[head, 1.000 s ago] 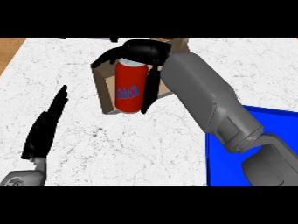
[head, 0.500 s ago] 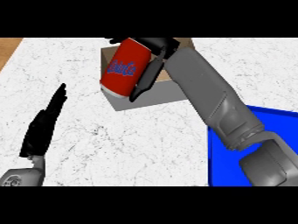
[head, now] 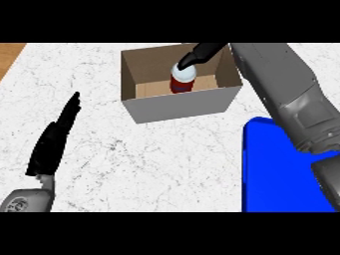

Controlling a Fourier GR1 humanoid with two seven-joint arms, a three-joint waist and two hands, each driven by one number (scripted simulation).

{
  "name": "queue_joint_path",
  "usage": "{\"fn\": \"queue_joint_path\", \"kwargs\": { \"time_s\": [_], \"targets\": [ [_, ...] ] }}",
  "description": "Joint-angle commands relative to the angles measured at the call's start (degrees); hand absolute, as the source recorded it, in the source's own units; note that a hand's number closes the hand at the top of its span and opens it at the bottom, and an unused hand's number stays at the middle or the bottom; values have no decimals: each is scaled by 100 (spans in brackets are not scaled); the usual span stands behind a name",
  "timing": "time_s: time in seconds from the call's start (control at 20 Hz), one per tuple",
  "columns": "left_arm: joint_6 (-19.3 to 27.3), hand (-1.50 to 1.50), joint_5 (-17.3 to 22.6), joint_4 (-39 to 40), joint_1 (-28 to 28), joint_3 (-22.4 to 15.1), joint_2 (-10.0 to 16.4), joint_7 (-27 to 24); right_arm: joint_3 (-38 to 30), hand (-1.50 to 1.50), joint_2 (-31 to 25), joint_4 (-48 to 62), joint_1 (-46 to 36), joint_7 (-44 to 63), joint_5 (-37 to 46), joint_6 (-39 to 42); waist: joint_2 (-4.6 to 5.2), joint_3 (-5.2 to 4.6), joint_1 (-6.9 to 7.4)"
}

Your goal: Pick the can from the tray and place it in the cardboard box

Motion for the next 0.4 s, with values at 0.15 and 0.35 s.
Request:
{"fn": "queue_joint_path", "kwargs": {
  "time_s": [0.15, 0.35],
  "targets": [
    [-13, 0, -86, -97, -133, -137, -39, -39, -301, -150, -788, 140, -98, 137, -255, 494, 125, 11, 184],
    [6, 0, -30, -5, -99, -115, -110, -66, -227, -150, -1057, 13, 58, -14, -173, 779, 229, 17, 289]
  ]
}}
